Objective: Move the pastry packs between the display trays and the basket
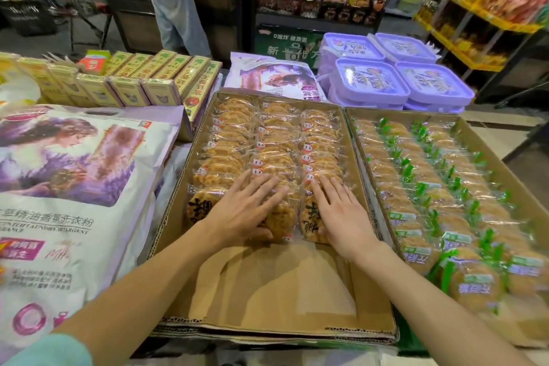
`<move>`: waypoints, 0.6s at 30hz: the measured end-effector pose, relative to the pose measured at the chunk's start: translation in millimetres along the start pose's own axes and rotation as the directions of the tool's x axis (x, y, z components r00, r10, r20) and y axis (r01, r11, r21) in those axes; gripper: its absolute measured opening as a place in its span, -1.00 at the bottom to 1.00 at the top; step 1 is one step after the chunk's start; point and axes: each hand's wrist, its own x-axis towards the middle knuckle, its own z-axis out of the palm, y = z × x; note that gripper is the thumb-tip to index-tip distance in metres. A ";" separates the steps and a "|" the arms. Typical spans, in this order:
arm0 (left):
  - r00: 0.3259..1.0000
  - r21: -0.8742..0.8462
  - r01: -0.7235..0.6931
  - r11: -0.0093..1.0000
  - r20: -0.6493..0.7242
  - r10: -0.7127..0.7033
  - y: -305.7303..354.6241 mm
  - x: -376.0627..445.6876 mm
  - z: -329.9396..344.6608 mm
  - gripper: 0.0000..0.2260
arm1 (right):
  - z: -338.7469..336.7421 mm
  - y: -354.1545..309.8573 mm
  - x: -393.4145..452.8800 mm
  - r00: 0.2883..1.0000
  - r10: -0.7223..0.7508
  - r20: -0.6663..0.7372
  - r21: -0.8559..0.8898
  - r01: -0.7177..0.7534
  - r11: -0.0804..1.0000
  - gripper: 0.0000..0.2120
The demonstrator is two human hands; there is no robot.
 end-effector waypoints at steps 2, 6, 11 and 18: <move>1.000 -0.010 -0.010 1.000 0.027 0.010 -3.5 4.9 0.5 -0.05 | -1.9 -2.6 -0.4 1.000 0.018 0.006 0.009 -0.018 1.000 -0.02; 1.000 -0.033 0.017 0.999 0.020 -0.017 0.0 4.2 0.0 -0.03 | -4.3 -8.1 -6.1 0.999 0.052 -0.016 0.046 -0.051 0.998 -0.07; 0.997 -0.068 0.055 0.996 0.050 -0.052 7.0 3.1 -12.0 0.05 | -8.3 -17.9 -18.9 0.994 0.102 -0.045 0.113 -0.096 0.989 -0.12; 0.986 -0.173 0.166 0.971 0.035 -0.163 26.3 -18.3 -47.2 -0.12 | -28.8 -16.7 -51.7 0.980 0.133 -0.145 0.207 -0.102 0.973 -0.27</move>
